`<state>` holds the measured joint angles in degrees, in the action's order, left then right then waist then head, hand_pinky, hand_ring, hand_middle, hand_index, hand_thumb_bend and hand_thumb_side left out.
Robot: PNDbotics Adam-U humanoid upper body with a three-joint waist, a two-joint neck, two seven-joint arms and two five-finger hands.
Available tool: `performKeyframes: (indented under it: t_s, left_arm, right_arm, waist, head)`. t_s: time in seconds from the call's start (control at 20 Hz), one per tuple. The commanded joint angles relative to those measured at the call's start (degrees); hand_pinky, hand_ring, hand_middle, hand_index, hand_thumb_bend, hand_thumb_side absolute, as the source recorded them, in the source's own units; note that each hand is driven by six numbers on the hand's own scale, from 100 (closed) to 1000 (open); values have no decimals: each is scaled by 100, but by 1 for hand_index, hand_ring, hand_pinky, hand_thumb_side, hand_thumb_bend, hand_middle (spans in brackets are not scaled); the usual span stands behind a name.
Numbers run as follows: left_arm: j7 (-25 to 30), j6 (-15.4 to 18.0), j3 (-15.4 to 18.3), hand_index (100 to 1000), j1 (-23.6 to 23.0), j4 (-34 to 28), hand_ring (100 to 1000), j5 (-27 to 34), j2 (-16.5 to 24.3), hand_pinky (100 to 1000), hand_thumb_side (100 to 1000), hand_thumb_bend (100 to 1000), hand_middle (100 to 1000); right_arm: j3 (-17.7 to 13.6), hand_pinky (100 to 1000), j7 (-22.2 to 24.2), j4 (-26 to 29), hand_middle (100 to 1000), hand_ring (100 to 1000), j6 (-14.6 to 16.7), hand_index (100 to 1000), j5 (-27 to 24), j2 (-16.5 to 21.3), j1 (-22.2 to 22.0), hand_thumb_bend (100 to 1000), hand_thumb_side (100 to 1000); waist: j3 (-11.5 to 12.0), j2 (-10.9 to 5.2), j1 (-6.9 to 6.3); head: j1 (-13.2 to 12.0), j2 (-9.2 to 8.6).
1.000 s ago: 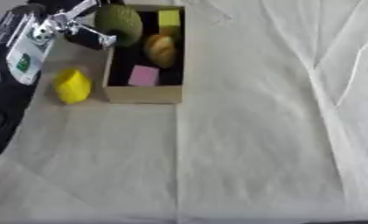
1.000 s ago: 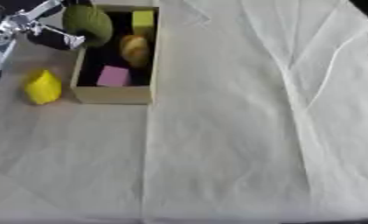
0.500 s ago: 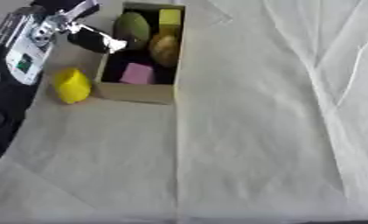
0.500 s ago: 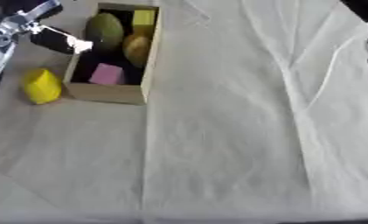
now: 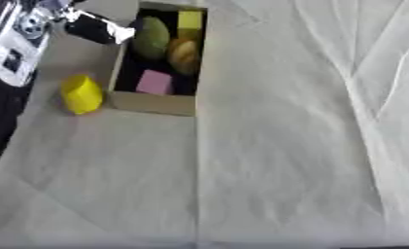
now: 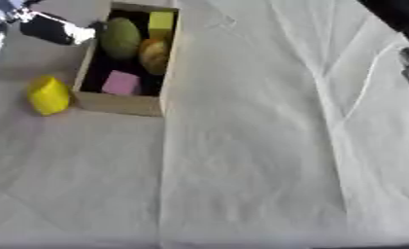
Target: Pick up objects on the table and place them in the box.
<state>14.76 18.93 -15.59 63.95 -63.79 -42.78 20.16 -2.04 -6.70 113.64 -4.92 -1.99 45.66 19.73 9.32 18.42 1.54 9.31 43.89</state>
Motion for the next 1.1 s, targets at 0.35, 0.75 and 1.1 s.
performKeyframes:
  t_s: [0.35,0.75,1.1]
  left_arm:
    - [782,-338,-569,841,-659,-1508,770,1147,1445,764,352,433,748]
    - [1587,-883,-698,863,-1246,-2471,802,1532,2263,784,302,507,776]
    - [2266,-975,-864,872,-1523,-2399,818,1450,2656,794,345,576,786]
  right_arm:
    - [-119,889,-84,95,688,757,-48,787,55,259,-101,100,720]
    - [-170,889,-163,95,687,760,-26,787,46,299,-128,100,717]
    - [-202,888,-221,95,686,759,-21,788,77,324,-185,100,720]
  waist:
    - [200,-300,-130]
    - [206,-295,-116]
    - [175,-281,-122]
  head:
    - [196,23]
    - [184,23]
    - [161,23]
